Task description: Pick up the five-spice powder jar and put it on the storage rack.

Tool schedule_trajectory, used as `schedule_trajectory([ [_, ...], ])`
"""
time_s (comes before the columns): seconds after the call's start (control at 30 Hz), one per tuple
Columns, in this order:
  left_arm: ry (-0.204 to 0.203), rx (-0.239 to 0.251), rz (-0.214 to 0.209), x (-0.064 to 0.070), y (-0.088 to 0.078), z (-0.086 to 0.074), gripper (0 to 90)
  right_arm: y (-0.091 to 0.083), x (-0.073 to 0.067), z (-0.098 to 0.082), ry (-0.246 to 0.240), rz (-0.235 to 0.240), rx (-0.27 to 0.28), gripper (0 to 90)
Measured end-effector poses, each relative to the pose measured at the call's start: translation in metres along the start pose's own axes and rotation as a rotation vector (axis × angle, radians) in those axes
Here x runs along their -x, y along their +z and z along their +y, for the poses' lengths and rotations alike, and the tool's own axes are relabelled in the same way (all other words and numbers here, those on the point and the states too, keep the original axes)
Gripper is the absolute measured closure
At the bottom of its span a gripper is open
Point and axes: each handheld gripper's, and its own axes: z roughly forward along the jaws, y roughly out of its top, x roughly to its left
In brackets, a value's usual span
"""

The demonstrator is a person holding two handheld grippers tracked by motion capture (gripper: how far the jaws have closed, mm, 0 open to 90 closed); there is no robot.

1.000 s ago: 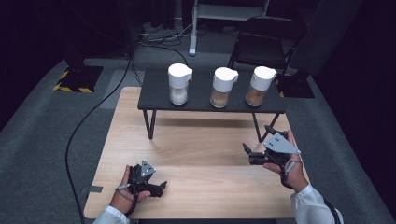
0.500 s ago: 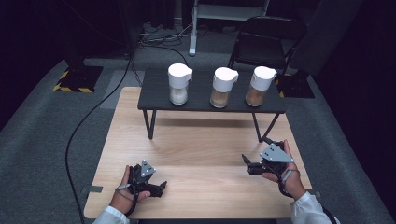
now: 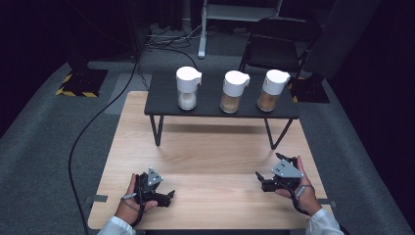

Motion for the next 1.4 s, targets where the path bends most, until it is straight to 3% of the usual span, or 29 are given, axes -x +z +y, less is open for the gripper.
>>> schedule_trajectory([
  [0.13,0.000,0.000,0.000,0.000,0.000,0.000,0.2,0.003,-0.003,-0.005,-0.015,0.004,-0.034,0.3],
  [0.37,0.000,0.000,0.000,0.000,0.000,0.000,0.2,0.005,-0.001,-0.012,0.039,0.021,-0.098,0.3],
  [0.5,0.000,0.000,0.000,0.000,0.000,0.000,0.2,0.005,-0.001,-0.016,0.030,0.010,-0.124,0.3],
  [0.6,0.000,0.000,0.000,0.000,0.000,0.000,0.2,0.005,0.003,-0.019,0.062,0.024,-0.140,0.4],
  [0.9,0.000,0.000,0.000,0.000,0.000,0.000,0.2,0.002,0.009,-0.026,0.091,0.015,-0.186,0.6],
  [1.13,0.000,0.000,0.000,0.000,0.000,0.000,0.2,-0.002,0.019,-0.035,0.177,0.057,-0.196,0.7],
  [1.27,0.000,0.000,0.000,0.000,0.000,0.000,0.2,0.000,0.033,-0.036,0.265,0.097,-0.226,0.5],
  [1.4,0.000,0.000,0.000,0.000,0.000,0.000,0.2,0.001,0.045,-0.038,0.324,0.134,-0.249,0.3],
])
